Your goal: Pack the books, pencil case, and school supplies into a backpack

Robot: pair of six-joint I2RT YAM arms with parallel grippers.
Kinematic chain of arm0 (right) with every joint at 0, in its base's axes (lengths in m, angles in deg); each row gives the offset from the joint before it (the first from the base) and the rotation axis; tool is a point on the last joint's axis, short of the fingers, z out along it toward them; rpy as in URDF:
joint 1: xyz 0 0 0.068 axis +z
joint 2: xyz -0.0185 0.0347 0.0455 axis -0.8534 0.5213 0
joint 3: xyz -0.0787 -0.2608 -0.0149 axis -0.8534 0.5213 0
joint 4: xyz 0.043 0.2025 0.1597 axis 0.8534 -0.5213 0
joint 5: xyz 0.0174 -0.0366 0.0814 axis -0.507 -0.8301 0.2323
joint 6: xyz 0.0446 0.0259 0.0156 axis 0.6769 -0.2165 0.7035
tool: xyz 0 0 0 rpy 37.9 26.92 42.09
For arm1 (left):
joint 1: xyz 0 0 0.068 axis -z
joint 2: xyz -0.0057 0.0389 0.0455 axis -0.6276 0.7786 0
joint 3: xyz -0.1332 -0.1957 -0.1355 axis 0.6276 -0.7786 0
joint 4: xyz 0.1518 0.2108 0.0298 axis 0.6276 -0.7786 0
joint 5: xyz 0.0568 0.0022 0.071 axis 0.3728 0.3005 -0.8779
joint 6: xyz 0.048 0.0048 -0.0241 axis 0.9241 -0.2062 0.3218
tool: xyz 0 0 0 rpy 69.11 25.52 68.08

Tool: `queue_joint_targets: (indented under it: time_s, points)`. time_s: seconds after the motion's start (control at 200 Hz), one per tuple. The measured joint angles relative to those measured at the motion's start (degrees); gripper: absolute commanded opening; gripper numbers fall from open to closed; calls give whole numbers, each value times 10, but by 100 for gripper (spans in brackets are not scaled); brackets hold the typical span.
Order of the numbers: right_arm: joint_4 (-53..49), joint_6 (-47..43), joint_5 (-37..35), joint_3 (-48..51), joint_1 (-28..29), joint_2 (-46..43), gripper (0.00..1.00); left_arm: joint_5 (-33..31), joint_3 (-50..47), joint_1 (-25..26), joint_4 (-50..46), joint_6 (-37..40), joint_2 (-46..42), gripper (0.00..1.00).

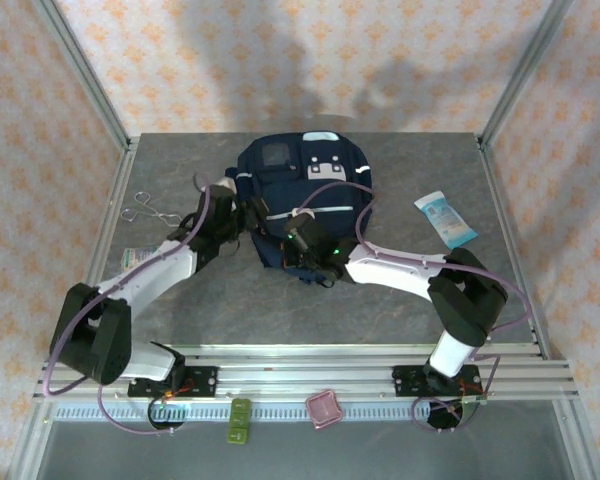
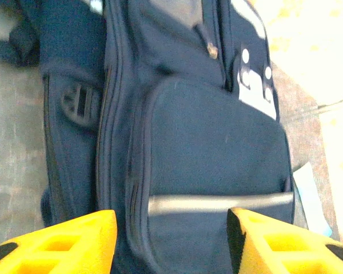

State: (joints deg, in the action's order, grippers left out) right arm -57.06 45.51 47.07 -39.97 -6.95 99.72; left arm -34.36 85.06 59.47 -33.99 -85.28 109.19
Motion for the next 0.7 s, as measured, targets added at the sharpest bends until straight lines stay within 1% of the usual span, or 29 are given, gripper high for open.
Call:
queue_joint_targets:
  time_s: [0.06, 0.135, 0.17, 0.24, 0.395, 0.521, 0.661, 0.701]
  points:
    - [-9, 1, -10, -2, -1, 0, 17, -2, -24, 17, 4, -14, -9, 54]
    - [-22, 7, -23, -3, -7, -3, 32, -4, -41, 31, 7, -28, -10, 54]
    - [-30, 10, -31, -3, -10, -5, 37, -4, -43, 35, 7, -34, -8, 54]
    - [-44, 19, -47, -3, -17, -11, 43, -5, -43, 38, 14, -41, -1, 54]
    - [-69, 35, -73, -6, -26, -9, 45, -8, -41, 45, 28, -50, 12, 54]
    - [-78, 48, -88, -23, -26, 21, 44, -8, -41, 46, 30, -54, 15, 54]
    - [-85, 61, -100, -41, -30, 61, 30, -8, -41, 46, 37, -57, 15, 54]
    - [-87, 63, -102, -44, -32, 68, 24, -8, -41, 47, 39, -58, 15, 54]
